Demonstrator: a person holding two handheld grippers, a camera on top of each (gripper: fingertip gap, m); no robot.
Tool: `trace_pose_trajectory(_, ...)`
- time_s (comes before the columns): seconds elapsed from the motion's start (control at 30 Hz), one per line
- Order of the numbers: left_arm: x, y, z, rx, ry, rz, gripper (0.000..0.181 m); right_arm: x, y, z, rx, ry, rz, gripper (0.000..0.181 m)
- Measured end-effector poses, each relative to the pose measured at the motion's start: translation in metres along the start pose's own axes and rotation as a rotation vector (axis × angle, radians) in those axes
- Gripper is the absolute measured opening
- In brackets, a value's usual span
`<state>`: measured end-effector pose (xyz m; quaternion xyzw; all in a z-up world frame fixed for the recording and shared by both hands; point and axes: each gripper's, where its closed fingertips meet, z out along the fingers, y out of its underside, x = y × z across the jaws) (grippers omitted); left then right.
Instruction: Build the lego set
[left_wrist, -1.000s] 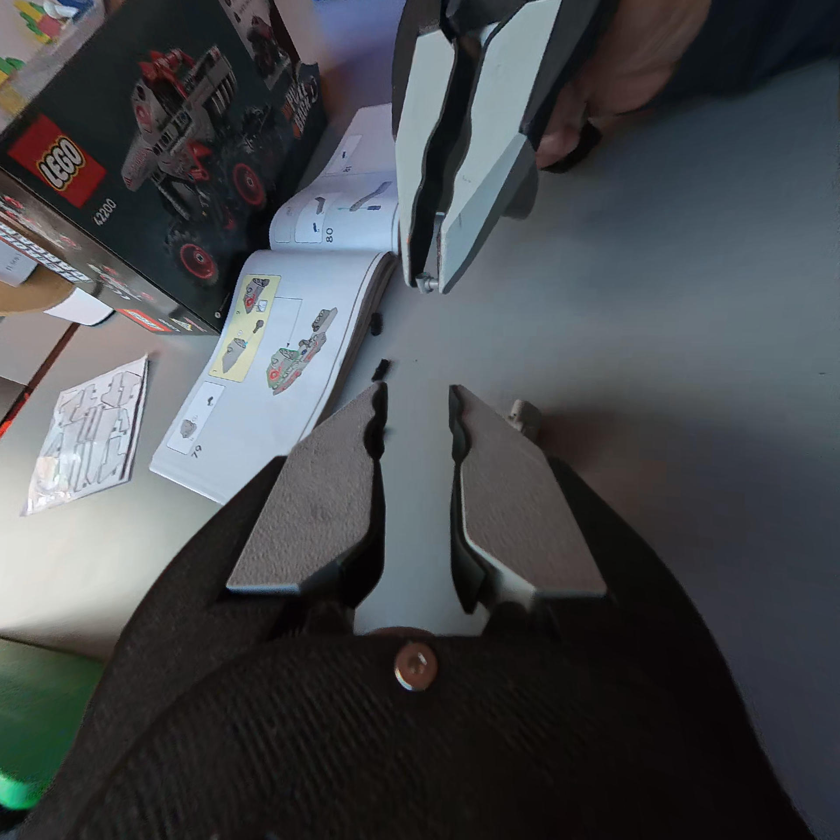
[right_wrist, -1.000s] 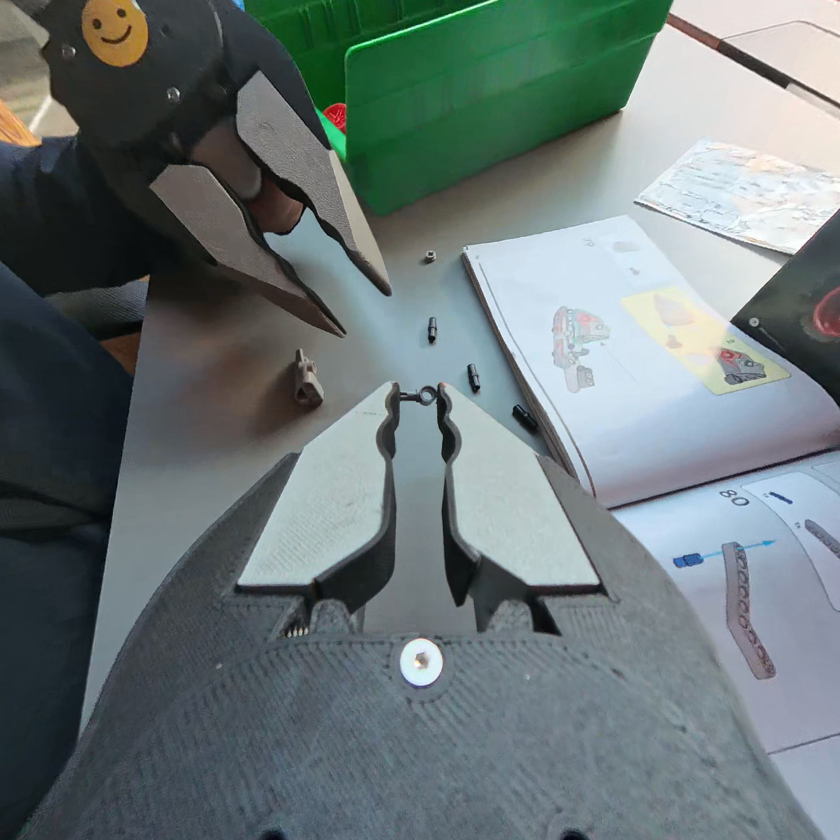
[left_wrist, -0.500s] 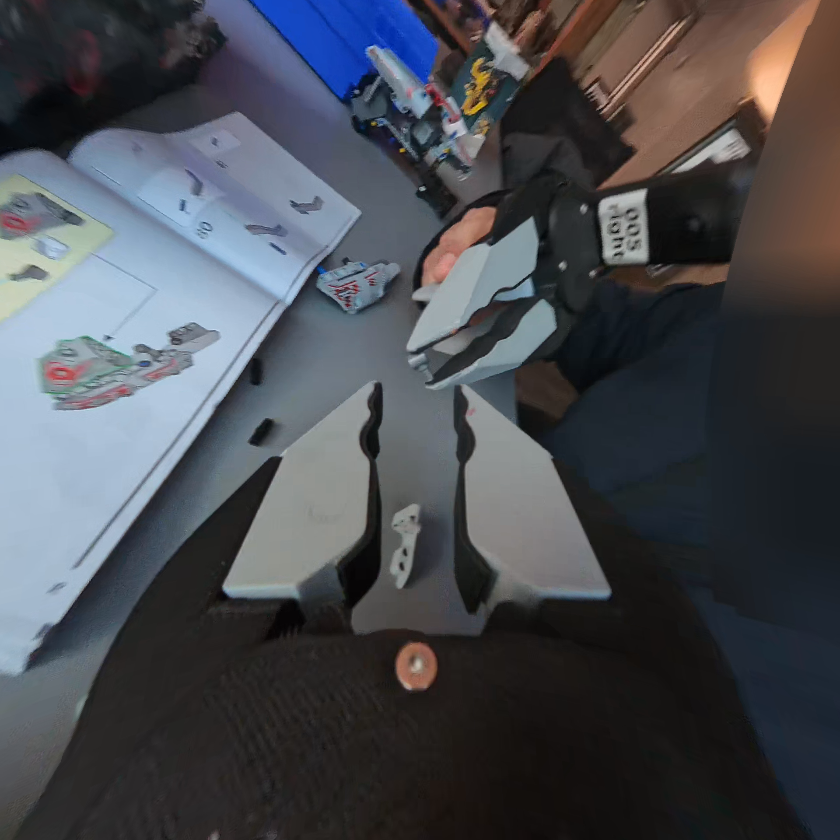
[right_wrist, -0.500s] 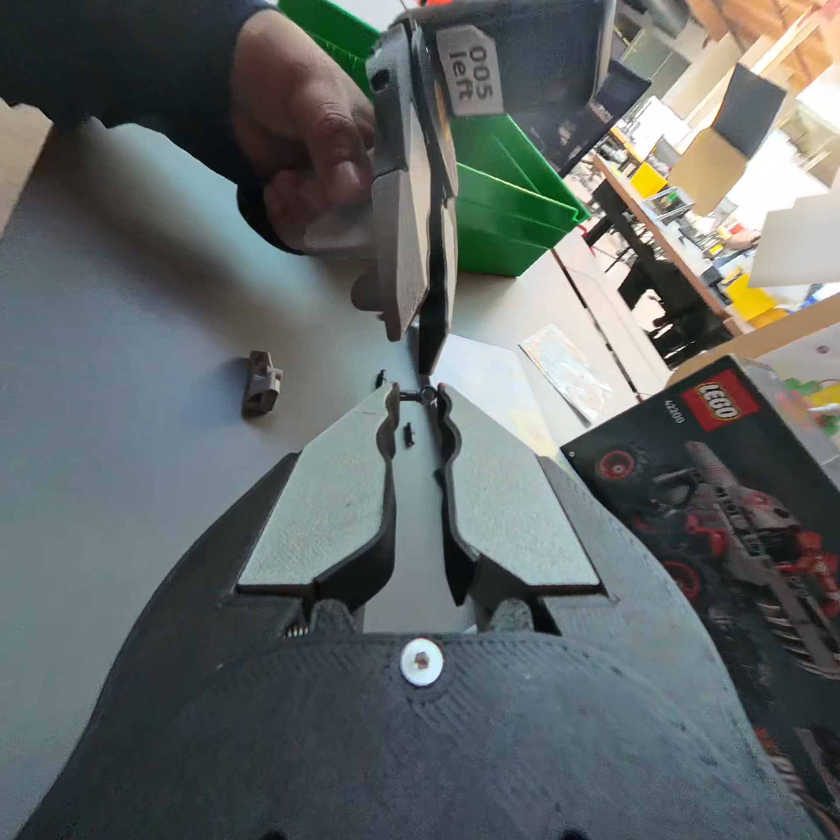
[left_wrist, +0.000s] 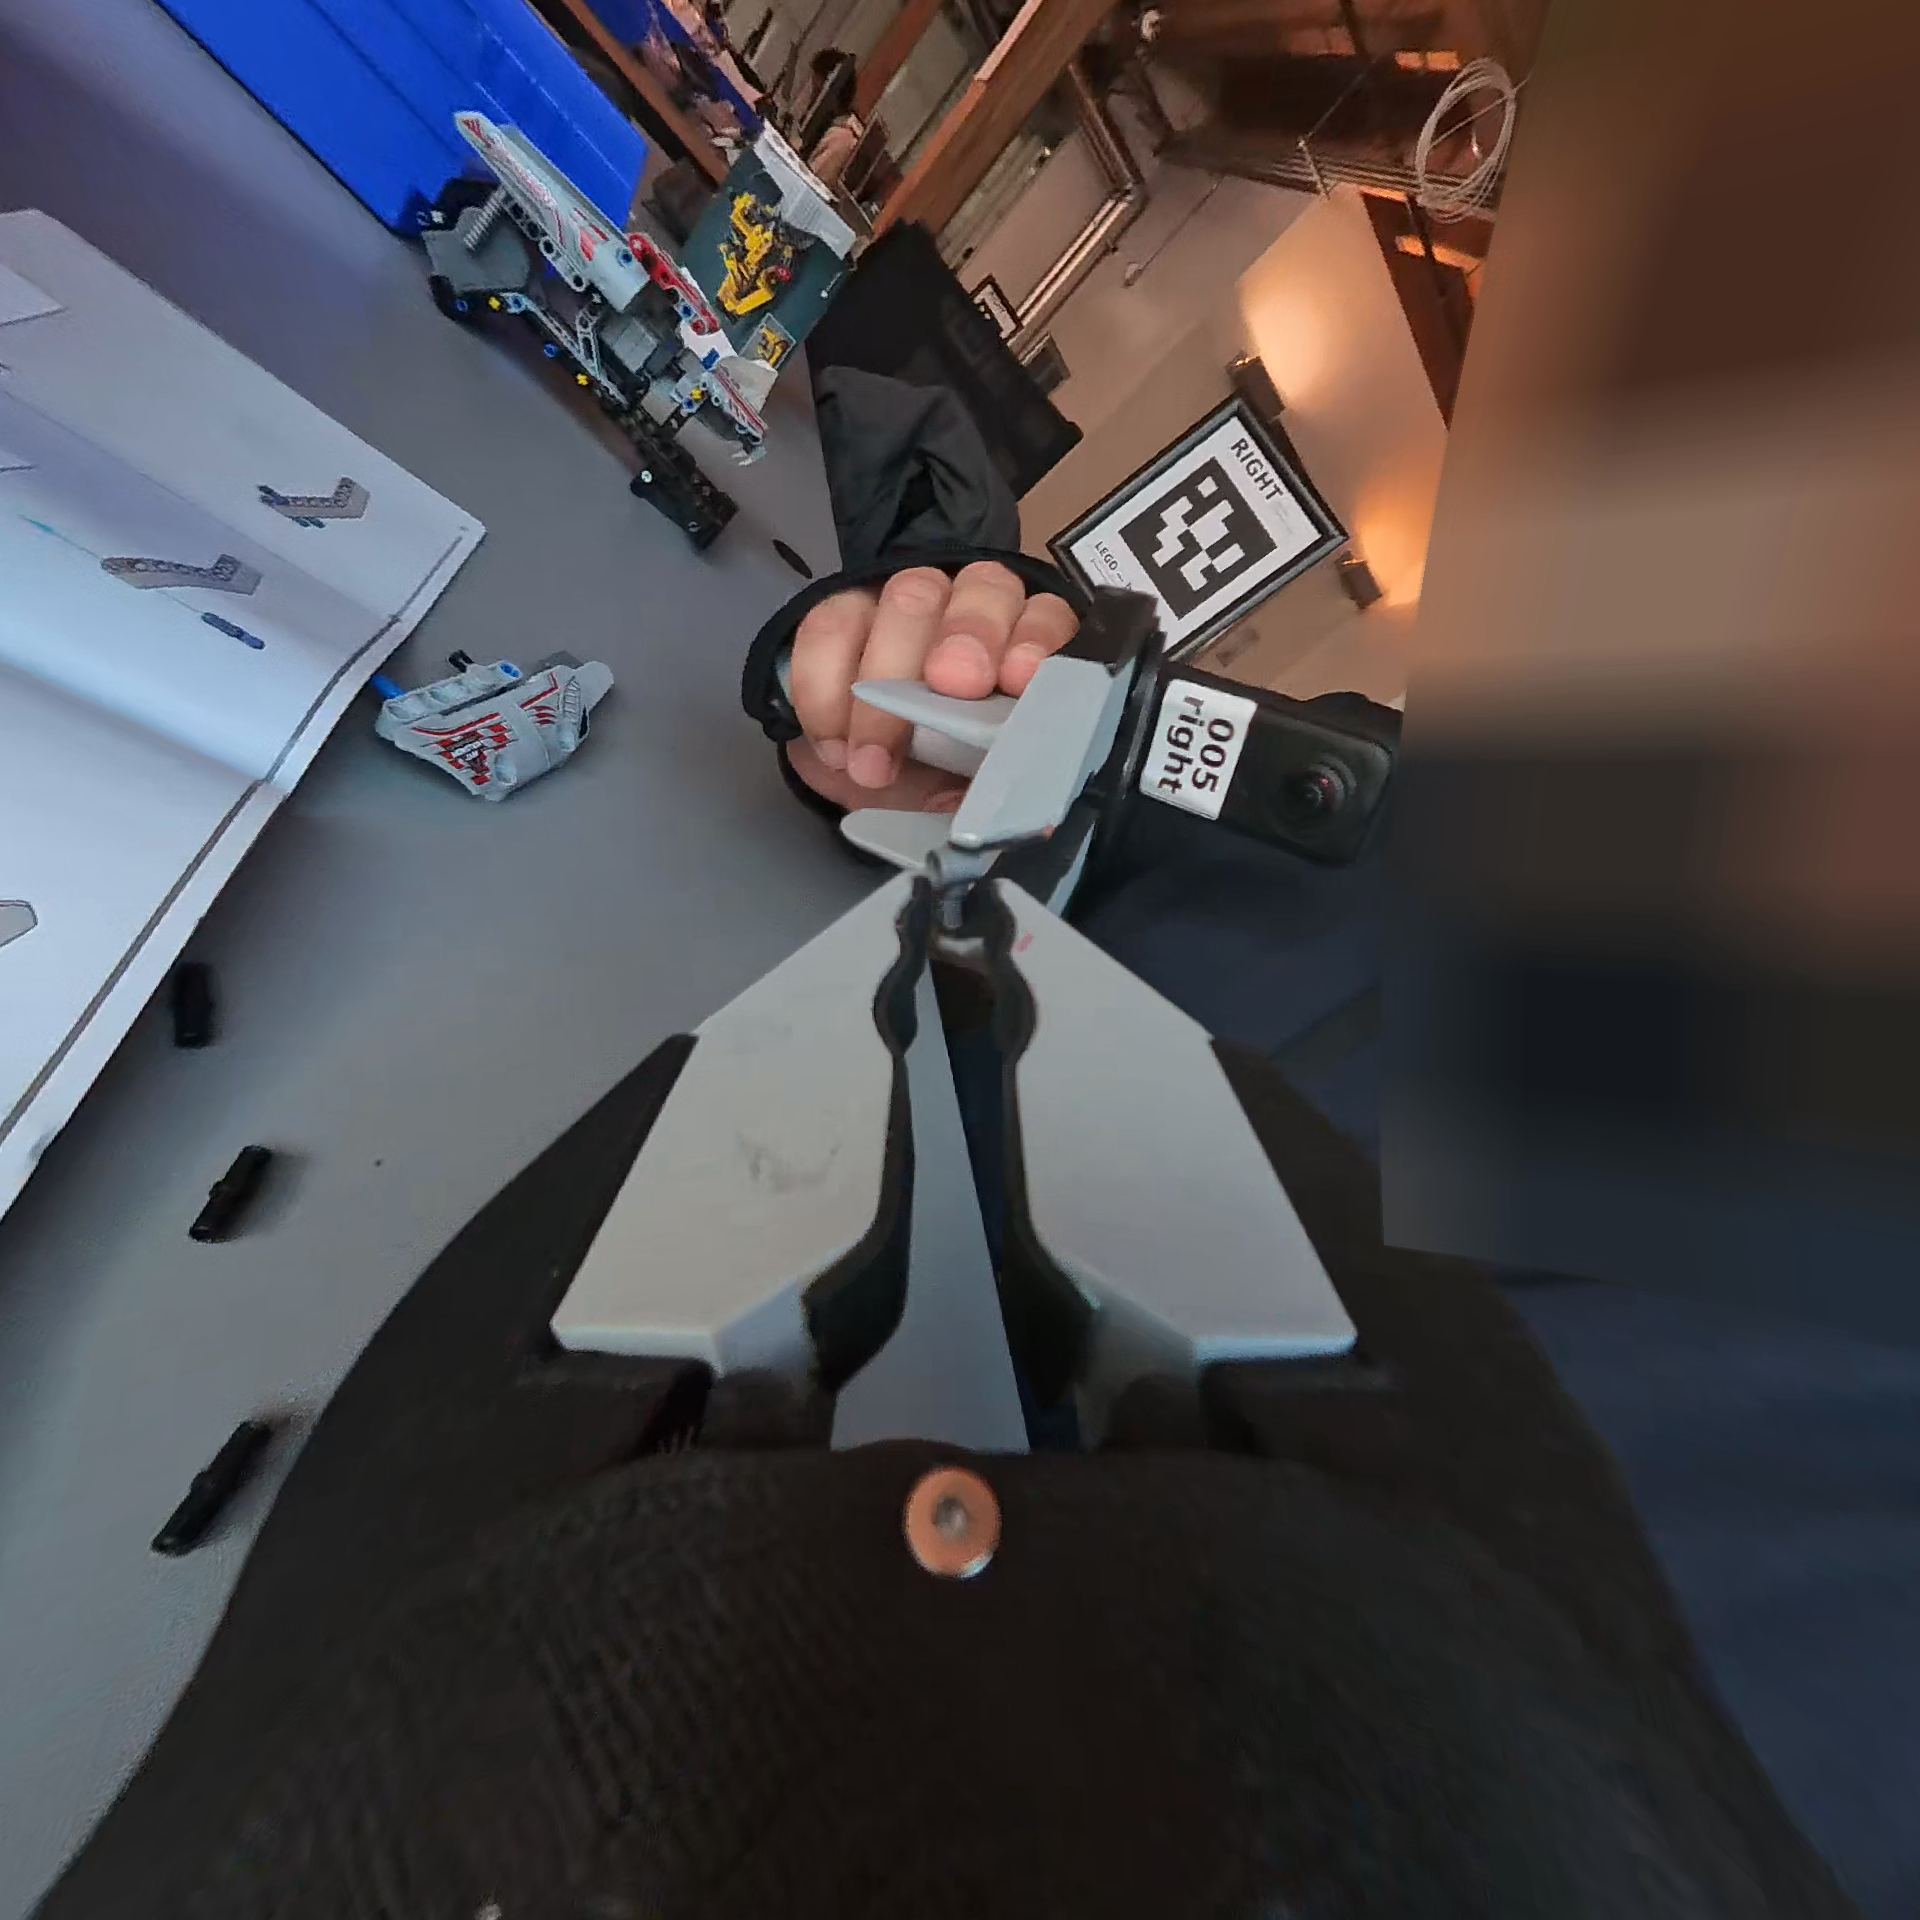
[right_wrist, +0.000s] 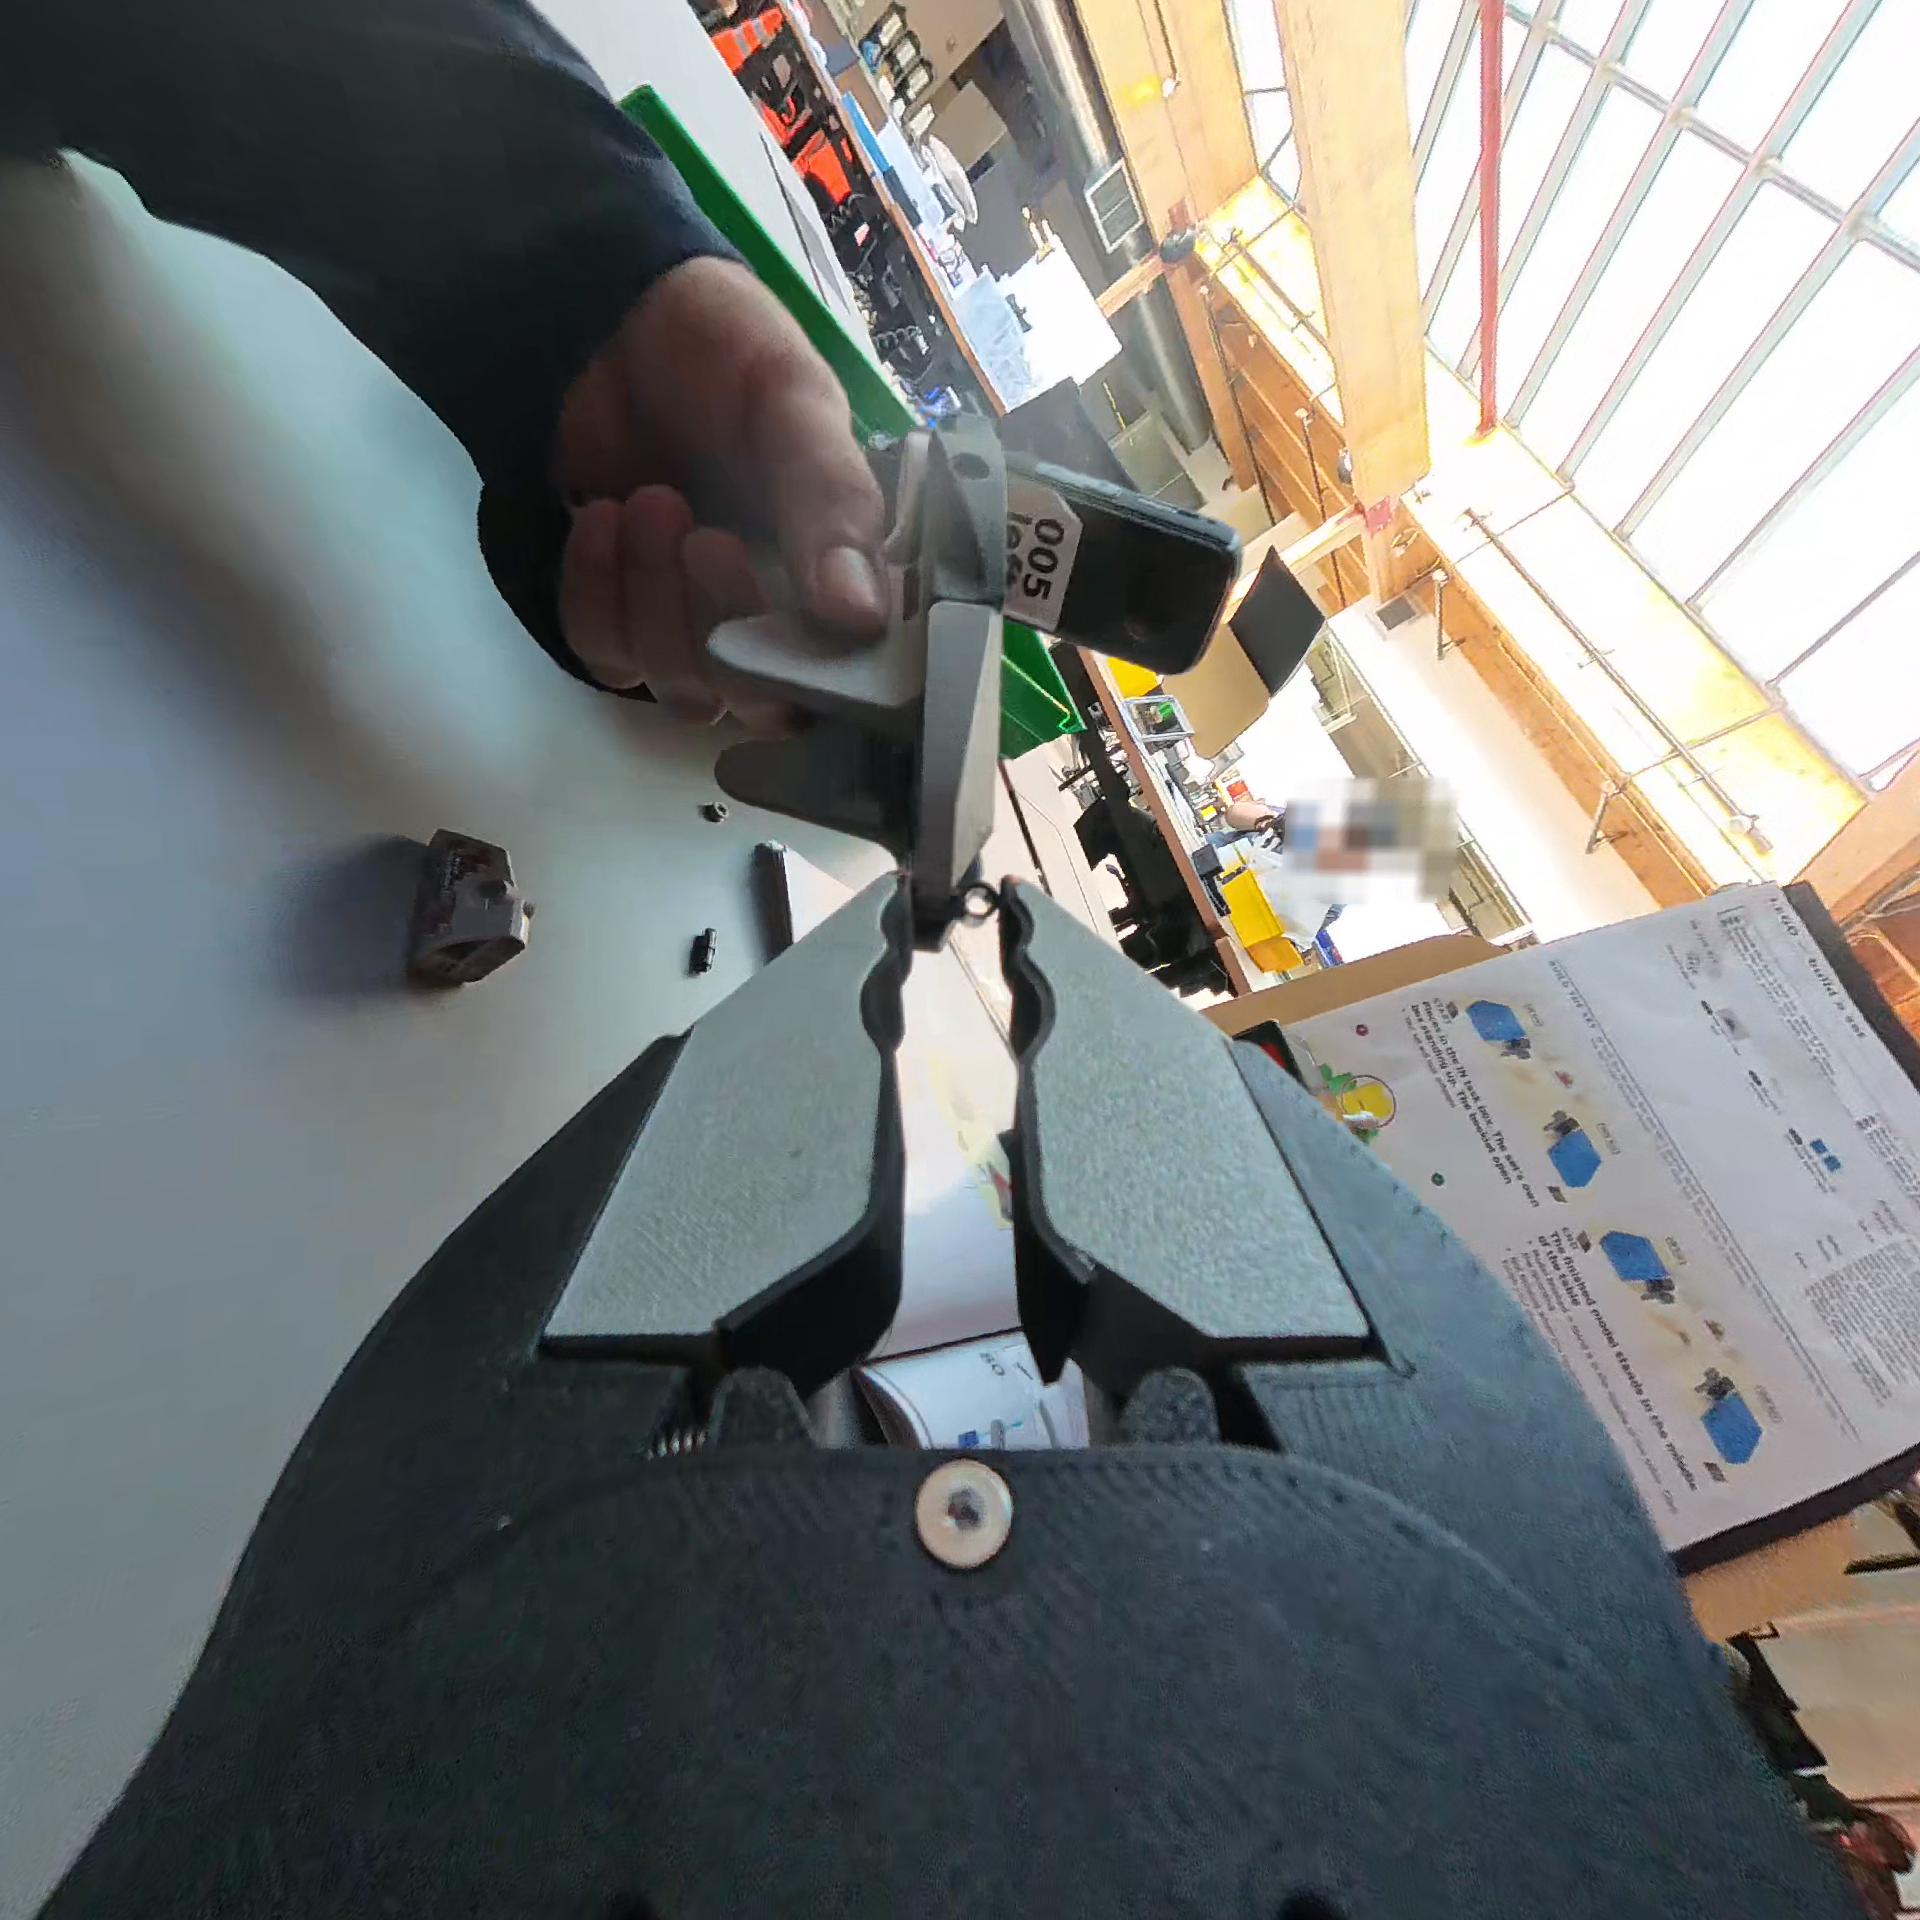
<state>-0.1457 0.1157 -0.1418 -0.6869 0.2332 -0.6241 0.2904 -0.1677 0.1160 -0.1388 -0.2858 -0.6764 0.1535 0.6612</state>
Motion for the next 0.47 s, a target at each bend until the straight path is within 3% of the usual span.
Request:
trace_pose_trajectory(0.13,0.002,0.0,0.002,0.012,0.003,0.018,0.002,0.002,-0.002,-0.002,0.008,0.016,-0.012,0.012)
trace_pose_trajectory(0.27,-0.004,-0.003,0.001,0.016,-0.102,0.114,0.002,0.004,0.004,0.0,-0.013,0.011,0.029,0.013)
trace_pose_trajectory(0.4,-0.039,0.002,-0.011,-0.126,-0.489,0.418,0.002,-0.003,0.019,0.003,-0.051,-0.116,0.265,0.02)
trace_pose_trajectory(0.47,-0.052,0.009,-0.018,-0.255,-0.674,0.62,0.002,-0.005,0.025,0.003,-0.049,-0.211,0.471,0.014)
